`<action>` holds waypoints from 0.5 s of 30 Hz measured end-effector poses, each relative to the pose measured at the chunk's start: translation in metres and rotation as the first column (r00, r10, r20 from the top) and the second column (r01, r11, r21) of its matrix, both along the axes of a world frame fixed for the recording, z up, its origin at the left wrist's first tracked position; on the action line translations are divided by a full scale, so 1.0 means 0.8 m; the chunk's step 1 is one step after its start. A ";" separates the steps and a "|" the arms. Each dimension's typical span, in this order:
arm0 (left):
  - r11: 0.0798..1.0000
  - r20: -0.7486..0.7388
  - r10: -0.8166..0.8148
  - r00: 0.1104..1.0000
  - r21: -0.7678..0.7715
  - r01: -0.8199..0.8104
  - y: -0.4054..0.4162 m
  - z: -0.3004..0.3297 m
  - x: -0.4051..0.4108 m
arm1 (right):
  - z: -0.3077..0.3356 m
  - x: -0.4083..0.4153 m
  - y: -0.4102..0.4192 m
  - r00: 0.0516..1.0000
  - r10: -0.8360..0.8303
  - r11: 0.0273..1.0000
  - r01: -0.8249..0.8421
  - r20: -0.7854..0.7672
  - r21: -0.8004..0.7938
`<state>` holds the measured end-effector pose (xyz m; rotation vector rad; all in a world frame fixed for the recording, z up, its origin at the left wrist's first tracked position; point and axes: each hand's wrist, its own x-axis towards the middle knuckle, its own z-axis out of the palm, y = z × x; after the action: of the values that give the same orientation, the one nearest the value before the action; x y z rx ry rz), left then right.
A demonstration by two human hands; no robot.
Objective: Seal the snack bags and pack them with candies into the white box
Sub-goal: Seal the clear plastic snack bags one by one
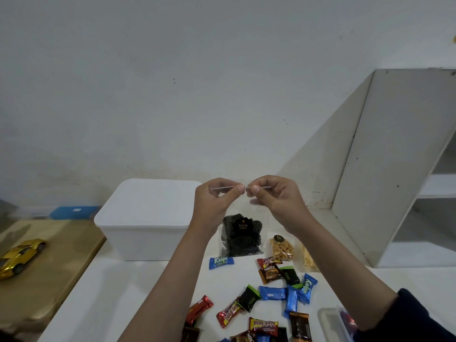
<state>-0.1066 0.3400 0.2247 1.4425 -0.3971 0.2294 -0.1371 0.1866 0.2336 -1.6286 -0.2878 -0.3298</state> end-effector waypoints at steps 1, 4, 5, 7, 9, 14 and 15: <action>1.000 -0.006 0.000 1.000 -0.004 0.000 0.000 0.000 -0.001 | 0.001 0.000 0.001 1.000 -0.002 1.000 0.002 -0.002 -0.001; 1.000 -0.007 0.001 1.000 -0.016 -0.001 0.000 0.001 -0.002 | 0.002 0.000 0.004 1.000 -0.002 1.000 0.002 -0.006 -0.004; 1.000 0.000 0.006 1.000 -0.011 -0.006 0.000 0.001 -0.002 | 0.003 0.000 0.005 1.000 0.001 1.000 -0.001 -0.011 -0.003; 1.000 0.023 0.016 1.000 0.006 -0.016 0.001 0.002 -0.001 | 0.004 -0.001 0.005 1.000 0.009 1.000 -0.009 -0.025 0.005; 1.000 0.035 0.022 0.999 0.015 -0.023 0.002 0.002 -0.001 | 0.006 0.000 0.005 0.999 0.021 1.000 -0.021 -0.027 -0.009; 1.000 0.016 0.007 1.000 -0.013 -0.007 0.005 0.002 0.003 | 0.012 0.003 0.004 1.000 0.008 0.997 -0.010 -0.016 -0.081; 0.999 -0.011 0.009 1.000 -0.040 -0.009 0.005 0.002 0.003 | 0.013 0.004 0.004 1.000 -0.003 0.998 0.002 -0.023 -0.063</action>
<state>-0.1038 0.3442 0.2266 1.4061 -0.3754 0.2352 -0.1337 0.1895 0.2438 -1.6934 -0.2808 -0.3064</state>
